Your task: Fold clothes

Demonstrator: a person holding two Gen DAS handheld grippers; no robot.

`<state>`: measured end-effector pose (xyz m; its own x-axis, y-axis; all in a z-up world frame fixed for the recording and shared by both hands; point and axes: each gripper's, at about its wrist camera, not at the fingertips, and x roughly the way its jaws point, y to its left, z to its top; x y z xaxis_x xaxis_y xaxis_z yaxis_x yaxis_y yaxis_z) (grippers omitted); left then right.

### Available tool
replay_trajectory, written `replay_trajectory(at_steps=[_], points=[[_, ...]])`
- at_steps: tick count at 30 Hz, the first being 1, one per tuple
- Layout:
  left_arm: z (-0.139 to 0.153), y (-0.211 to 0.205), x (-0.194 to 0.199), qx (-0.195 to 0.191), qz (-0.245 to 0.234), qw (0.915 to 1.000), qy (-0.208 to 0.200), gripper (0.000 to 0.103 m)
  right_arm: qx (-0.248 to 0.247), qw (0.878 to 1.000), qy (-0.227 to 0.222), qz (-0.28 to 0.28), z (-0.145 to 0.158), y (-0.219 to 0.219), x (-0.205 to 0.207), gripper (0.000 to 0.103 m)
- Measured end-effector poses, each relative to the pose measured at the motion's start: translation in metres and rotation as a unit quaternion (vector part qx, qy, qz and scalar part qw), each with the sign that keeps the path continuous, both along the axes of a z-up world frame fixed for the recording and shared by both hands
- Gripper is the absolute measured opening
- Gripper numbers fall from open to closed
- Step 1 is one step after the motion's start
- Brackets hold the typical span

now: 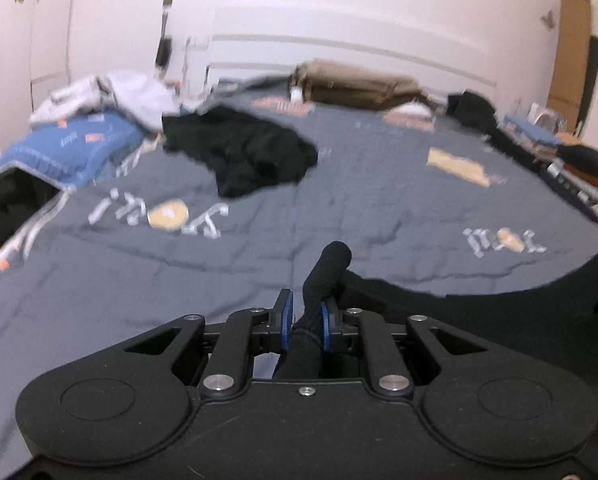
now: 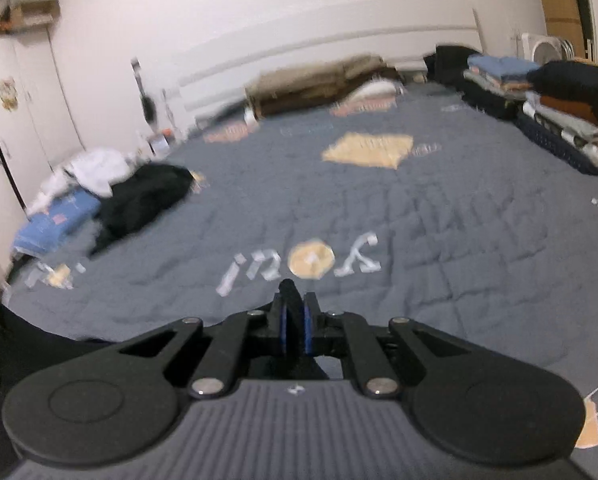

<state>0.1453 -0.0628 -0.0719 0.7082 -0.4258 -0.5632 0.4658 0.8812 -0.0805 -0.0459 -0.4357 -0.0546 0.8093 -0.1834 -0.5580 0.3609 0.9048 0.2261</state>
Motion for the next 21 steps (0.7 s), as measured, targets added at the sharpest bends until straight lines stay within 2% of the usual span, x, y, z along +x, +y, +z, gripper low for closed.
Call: replay_trajectory(at_steps=[2,4,6,8,9,10,14,17,18,19,20,21], points=[[-0.010,-0.002,0.006,0.008,0.006,0.9999,0.007,0.015,-0.007,1.000,0.025,-0.001,-0.015,-0.003,0.012,0.008],[-0.018,-0.003,0.011,0.015,0.010,0.9998,0.011,0.015,-0.015,0.999,0.030,-0.009,-0.020,-0.005,0.018,0.008],[-0.012,0.001,0.009,0.002,0.022,0.9998,-0.003,0.013,-0.029,0.999,0.019,-0.034,-0.016,-0.009,0.018,0.000],[0.000,0.007,0.003,-0.021,0.035,0.9988,-0.027,0.010,-0.015,0.998,-0.025,-0.060,-0.003,-0.017,0.010,0.000],[0.006,0.008,0.001,-0.030,0.035,0.9983,-0.035,0.005,0.007,0.997,-0.045,-0.057,0.004,-0.021,0.005,0.000],[0.010,0.006,0.001,-0.028,0.032,0.9984,-0.036,0.005,0.021,0.998,-0.044,-0.045,0.009,-0.022,0.005,0.000],[0.015,0.002,-0.004,-0.018,0.020,0.9996,-0.007,0.006,0.033,0.999,-0.003,0.006,0.018,-0.011,0.001,0.003],[0.025,0.004,-0.026,-0.017,0.017,0.9996,-0.017,0.019,0.048,0.998,0.019,0.041,0.021,0.007,-0.017,0.007],[0.029,0.006,-0.036,-0.027,0.019,0.9992,-0.024,0.029,0.045,0.997,0.023,0.050,0.022,0.014,-0.026,0.010],[0.034,0.009,-0.046,-0.038,0.021,0.9986,-0.030,0.045,0.041,0.998,0.021,0.053,0.024,0.022,-0.037,0.014],[0.039,0.011,-0.056,-0.048,0.022,0.9979,-0.037,0.054,0.037,0.998,0.016,0.053,0.026,0.030,-0.048,0.017],[0.043,0.012,-0.066,-0.058,0.021,0.9972,-0.041,0.063,0.034,0.998,0.010,0.054,0.027,0.038,-0.060,0.026]])
